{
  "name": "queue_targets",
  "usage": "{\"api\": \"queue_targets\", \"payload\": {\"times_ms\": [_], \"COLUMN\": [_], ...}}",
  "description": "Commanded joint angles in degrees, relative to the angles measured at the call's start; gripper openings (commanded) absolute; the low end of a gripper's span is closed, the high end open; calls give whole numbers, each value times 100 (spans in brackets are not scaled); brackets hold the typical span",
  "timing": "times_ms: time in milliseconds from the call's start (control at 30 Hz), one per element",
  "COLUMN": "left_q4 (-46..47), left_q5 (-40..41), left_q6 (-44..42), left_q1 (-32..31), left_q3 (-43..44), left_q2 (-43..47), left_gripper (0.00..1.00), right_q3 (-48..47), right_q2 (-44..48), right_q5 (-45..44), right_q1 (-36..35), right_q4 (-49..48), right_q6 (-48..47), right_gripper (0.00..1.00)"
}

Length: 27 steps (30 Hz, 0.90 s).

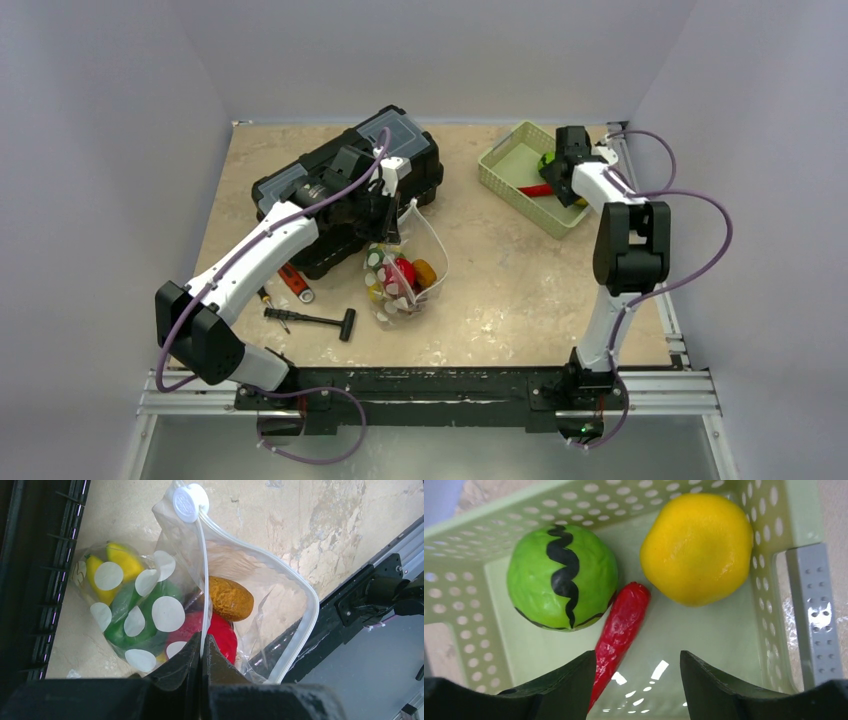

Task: Place the food in the zip-top bag and seal the zipper

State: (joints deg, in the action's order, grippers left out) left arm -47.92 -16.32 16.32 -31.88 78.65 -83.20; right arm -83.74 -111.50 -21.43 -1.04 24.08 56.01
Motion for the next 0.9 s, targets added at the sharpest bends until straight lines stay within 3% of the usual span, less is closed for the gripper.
{"api": "queue_targets", "payload": {"times_ms": [0, 400, 600, 867], "left_q4": [2, 37, 46, 30], "left_q5": [-112, -296, -322, -263], "left_q6": [-85, -23, -16, -32], "left_q1": [28, 37, 56, 54], "left_q3": [256, 265, 262, 265], "left_q2": [83, 126, 143, 127], "left_gripper": [0, 0, 0, 0], "right_q3": [-491, -1432, -1443, -1089], "right_q2": [-115, -1175, -1385, -1231], "right_q5": [-209, -1021, -1086, -810], "right_q1": [-100, -377, -431, -429], "right_q4": [269, 1004, 971, 848], "right_q6": [116, 144, 87, 411], "right_gripper": [62, 57, 47, 25]}}
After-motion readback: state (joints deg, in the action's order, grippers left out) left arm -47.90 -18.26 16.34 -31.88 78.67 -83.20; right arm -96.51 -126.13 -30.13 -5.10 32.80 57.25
